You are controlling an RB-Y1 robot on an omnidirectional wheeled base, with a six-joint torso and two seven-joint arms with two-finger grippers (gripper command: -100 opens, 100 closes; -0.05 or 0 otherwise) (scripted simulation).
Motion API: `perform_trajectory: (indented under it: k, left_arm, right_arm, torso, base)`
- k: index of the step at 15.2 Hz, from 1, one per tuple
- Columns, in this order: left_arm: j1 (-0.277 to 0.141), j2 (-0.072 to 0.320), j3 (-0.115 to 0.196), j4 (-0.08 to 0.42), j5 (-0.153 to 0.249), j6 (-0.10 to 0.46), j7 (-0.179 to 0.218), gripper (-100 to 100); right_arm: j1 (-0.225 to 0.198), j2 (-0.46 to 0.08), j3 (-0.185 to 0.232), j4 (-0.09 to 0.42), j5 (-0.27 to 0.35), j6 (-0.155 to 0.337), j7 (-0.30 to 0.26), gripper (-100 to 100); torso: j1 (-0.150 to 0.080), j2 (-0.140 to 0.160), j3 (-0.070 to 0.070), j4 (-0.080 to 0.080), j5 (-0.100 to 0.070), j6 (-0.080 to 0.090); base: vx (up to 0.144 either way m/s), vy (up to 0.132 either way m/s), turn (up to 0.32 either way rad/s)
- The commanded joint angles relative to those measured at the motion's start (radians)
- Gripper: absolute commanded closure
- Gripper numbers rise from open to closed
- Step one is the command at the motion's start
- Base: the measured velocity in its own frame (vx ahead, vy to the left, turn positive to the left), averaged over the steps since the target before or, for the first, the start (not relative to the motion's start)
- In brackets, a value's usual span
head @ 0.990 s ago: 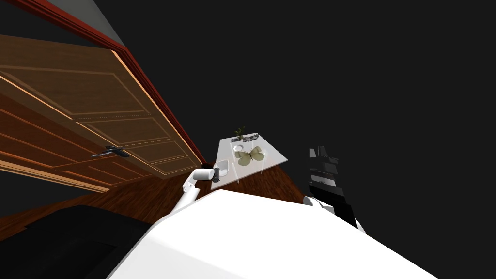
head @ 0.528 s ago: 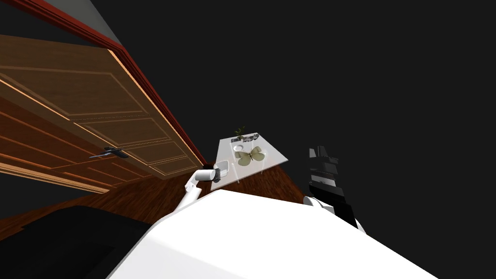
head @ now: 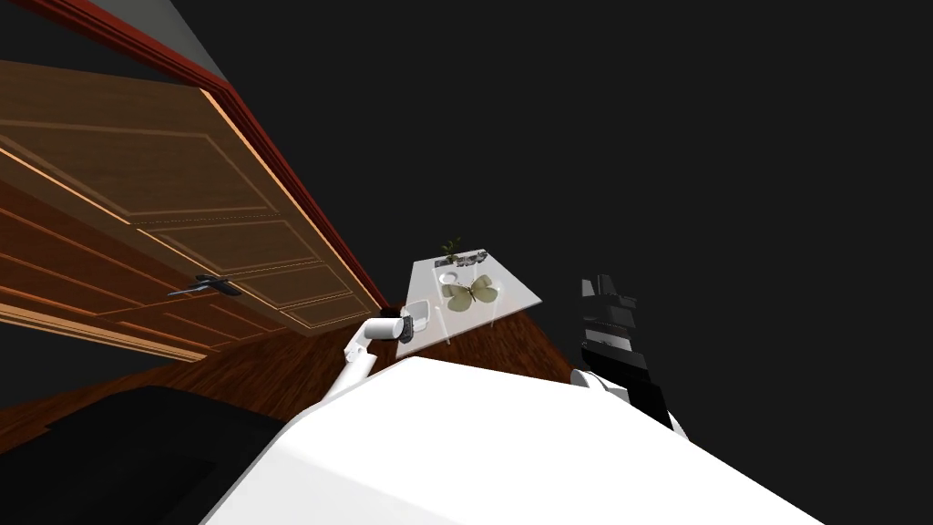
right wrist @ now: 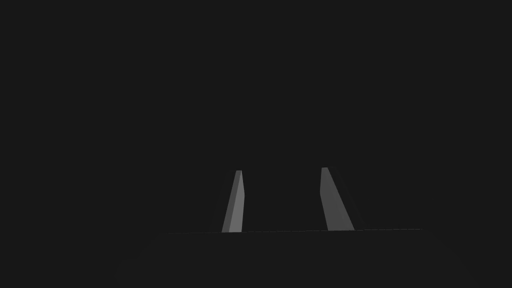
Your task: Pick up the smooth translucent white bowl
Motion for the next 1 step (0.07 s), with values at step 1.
perform_trajectory:
  k: [1]
  left_arm:
    - [0.000, 0.000, 0.000, 0.000, 0.000, 0.000, 0.000, 100]
  right_arm:
    - [0.000, 0.000, 0.000, 0.000, 0.000, 0.000, 0.000, 0]
  torso:
    - [0.000, 0.000, 0.000, 0.000, 0.000, 0.000]
  base:
    - [-0.007, -0.011, 0.004]
